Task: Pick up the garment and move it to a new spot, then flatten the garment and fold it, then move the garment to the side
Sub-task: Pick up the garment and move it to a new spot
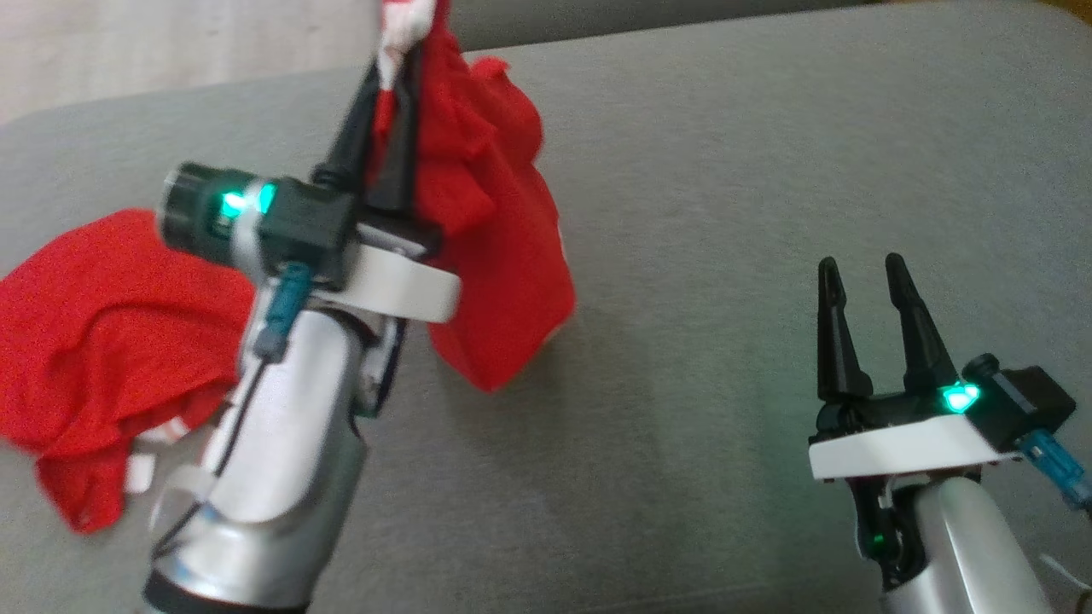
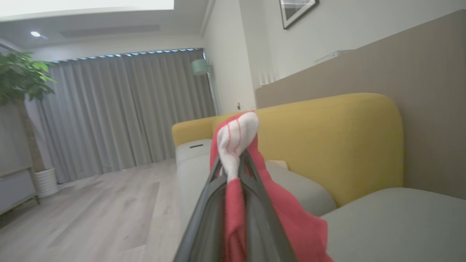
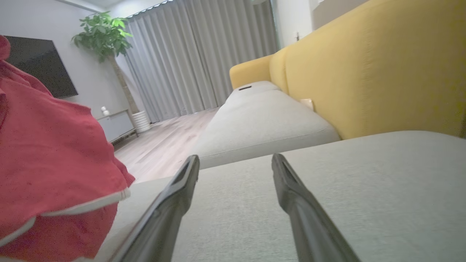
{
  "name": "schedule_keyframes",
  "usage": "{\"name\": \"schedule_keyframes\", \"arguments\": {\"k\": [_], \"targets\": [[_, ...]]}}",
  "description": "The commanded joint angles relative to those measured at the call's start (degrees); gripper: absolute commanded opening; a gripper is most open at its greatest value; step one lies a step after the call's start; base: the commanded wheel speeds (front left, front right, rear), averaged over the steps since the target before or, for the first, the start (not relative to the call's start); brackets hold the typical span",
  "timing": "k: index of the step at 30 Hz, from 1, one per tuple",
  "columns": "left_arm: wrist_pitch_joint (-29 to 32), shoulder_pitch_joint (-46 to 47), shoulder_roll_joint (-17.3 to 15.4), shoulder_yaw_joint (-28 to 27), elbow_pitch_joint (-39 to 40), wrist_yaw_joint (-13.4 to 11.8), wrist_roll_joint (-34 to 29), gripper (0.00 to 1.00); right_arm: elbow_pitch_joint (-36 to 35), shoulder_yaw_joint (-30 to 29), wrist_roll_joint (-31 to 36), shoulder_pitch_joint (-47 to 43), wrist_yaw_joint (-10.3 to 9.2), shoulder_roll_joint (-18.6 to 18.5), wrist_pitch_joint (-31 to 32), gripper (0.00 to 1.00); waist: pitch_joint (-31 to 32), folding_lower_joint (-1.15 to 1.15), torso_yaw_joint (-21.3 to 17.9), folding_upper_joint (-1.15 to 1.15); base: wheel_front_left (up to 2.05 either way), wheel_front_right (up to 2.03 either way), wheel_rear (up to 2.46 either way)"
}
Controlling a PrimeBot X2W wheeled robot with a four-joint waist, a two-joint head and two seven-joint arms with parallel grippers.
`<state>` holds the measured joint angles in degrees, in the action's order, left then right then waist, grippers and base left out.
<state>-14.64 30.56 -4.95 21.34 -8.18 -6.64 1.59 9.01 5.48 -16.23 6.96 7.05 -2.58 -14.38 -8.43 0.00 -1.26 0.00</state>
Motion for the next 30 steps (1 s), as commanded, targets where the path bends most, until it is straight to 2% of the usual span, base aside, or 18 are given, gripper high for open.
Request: {"name": "schedule_keyframes", "arguments": {"k": [1,4,7,10,11,12,16,20,25,30], "targets": [[0.07,1.79,0.00,-0.73,0.79,-0.69,0.45,0.00,-2.16,1.65,-0.63,2.28,0.44,-0.30,-0.62,1.00,-1.06,0.00,-4.98,0.00,0.00,0.00,0.00],[-0.05,2.04,1.38,2.60,-2.01,-1.64,1.29,0.00,-2.19,1.64,-1.29,2.41,0.44,-0.30,-0.62,1.00,-1.28,0.00,-8.81,0.00,0.00,0.00,0.00],[-0.20,3.42,1.94,5.68,-5.00,-3.74,2.70,0.00,-2.55,2.23,-1.76,2.53,0.44,-0.30,-0.62,1.00,-1.87,0.00,-12.64,0.00,0.00,0.00,0.00],[-0.29,5.02,2.03,9.76,-7.91,-6.53,6.65,0.00,-2.95,2.42,-2.31,2.71,0.44,-0.30,-0.62,1.00,-2.30,0.00,-15.86,0.00,0.00,0.00,0.00],[-0.31,5.67,2.04,11.49,-9.10,-7.34,7.50,0.22,-3.05,2.28,-2.47,2.76,0.44,-0.30,-0.62,1.00,-2.47,0.00,-16.61,0.00,0.00,0.00,0.00],[-0.32,6.11,2.04,13.46,-10.51,-7.63,8.46,1.00,-3.13,2.07,-2.62,2.80,0.44,-0.30,-0.62,1.00,-2.64,0.00,-17.17,0.00,0.00,0.00,0.00],[-0.34,7.36,2.06,19.43,-12.38,-8.91,12.00,1.00,-3.53,0.56,-2.96,2.79,0.44,-0.30,-0.62,1.00,-3.30,0.00,-17.19,0.00,0.00,0.00,0.00],[-0.35,6.85,2.06,21.52,-11.85,-10.00,14.03,1.00,-3.86,-1.42,-2.58,2.60,0.44,-0.30,-0.62,1.00,-3.12,0.00,-14.31,0.00,0.00,0.00,0.00],[-0.35,4.78,1.57,18.02,-9.71,-11.09,12.61,1.00,-4.13,-2.77,-1.14,2.45,0.44,-0.30,-0.62,1.00,-2.05,0.00,-9.17,0.00,0.00,0.00,0.00],[-0.35,-0.60,-1.58,12.21,-4.27,-10.90,10.76,1.00,-4.37,-3.85,0.35,1.58,0.44,-0.30,-0.62,1.00,-0.32,0.00,-3.94,0.00,0.00,0.00,0.00]]}}
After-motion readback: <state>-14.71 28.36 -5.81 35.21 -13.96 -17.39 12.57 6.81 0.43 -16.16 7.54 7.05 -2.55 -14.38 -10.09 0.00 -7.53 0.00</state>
